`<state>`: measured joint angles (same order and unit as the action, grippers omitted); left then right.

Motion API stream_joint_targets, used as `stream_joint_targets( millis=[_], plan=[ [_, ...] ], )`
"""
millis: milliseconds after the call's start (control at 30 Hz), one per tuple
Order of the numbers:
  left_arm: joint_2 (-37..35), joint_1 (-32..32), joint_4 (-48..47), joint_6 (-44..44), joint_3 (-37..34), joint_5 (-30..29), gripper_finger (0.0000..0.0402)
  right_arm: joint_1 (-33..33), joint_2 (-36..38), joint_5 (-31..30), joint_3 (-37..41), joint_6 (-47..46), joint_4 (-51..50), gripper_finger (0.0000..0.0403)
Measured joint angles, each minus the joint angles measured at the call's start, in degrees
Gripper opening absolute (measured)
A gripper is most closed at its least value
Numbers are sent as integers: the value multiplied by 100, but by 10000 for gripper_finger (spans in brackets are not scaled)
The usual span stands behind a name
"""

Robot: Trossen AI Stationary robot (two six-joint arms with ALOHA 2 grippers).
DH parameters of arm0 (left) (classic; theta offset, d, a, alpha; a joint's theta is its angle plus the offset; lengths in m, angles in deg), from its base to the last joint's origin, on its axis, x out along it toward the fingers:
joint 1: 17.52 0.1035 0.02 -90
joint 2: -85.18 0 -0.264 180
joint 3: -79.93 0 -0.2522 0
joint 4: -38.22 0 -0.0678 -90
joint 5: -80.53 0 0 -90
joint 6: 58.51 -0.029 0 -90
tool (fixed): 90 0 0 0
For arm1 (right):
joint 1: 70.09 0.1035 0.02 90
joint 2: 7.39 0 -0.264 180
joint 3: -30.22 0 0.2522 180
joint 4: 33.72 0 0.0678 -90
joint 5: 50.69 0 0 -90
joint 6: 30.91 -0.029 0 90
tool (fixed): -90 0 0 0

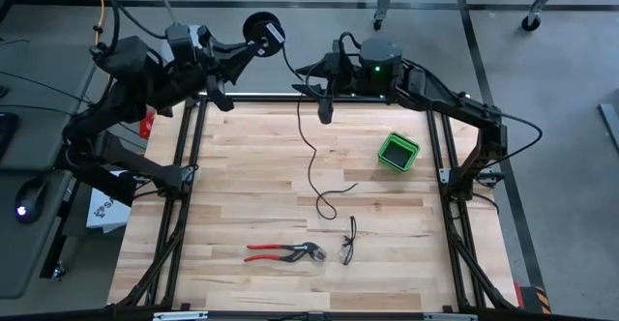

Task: Coil cords
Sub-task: Coil the black wire on the black spool

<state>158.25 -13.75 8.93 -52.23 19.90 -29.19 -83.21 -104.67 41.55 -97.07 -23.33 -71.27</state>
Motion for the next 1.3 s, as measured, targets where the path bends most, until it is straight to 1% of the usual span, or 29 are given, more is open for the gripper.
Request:
stream_joint_targets(
  millis=[167,300,467,633,700,800,867,933,967,1000,1067,1133,1200,1300],
  plan=[
    [-125,2,-126,-87,0,-174,0,51,35,19,0,-7,-2,160],
    [-102,1,-133,-74,0,-171,0,76,35,20,0,-236,75,147],
    [-32,2,-120,-58,-2,-169,0,79,6,-31,0,-448,217,145],
    [-19,2,-105,-157,-4,-181,0,112,-39,-31,0,-462,217,143],
    [-21,2,-85,-189,-4,-198,0,129,-39,-80,0,-462,220,136],
    [-23,2,-91,-196,-4,-256,0,169,-39,-283,0,-475,210,106],
    [-23,2,-94,-199,-4,-286,0,198,-39,-314,0,-473,195,75],
    [-23,3,-91,-202,-4,-336,0,242,-39,-319,0,-415,181,31],
    [-23,12,-89,-202,-4,-376,0,277,-39,-329,0,-406,174,16],
    [-23,27,-84,-165,-4,-403,0,327,-39,-332,0,-396,179,11],
    [-21,86,-28,225,-4,-410,0,466,-39,-334,2,-451,300,9],
    [-12,208,70,853,-4,-201,0,633,-77,-330,0,-415,644,4],
    [25,347,155,1745,0,213,0,775,-109,-324,0,-326,927,4],
    [152,523,223,3175,0,1025,0,921,-230,-308,-2,-236,1365,3]
  ],
)
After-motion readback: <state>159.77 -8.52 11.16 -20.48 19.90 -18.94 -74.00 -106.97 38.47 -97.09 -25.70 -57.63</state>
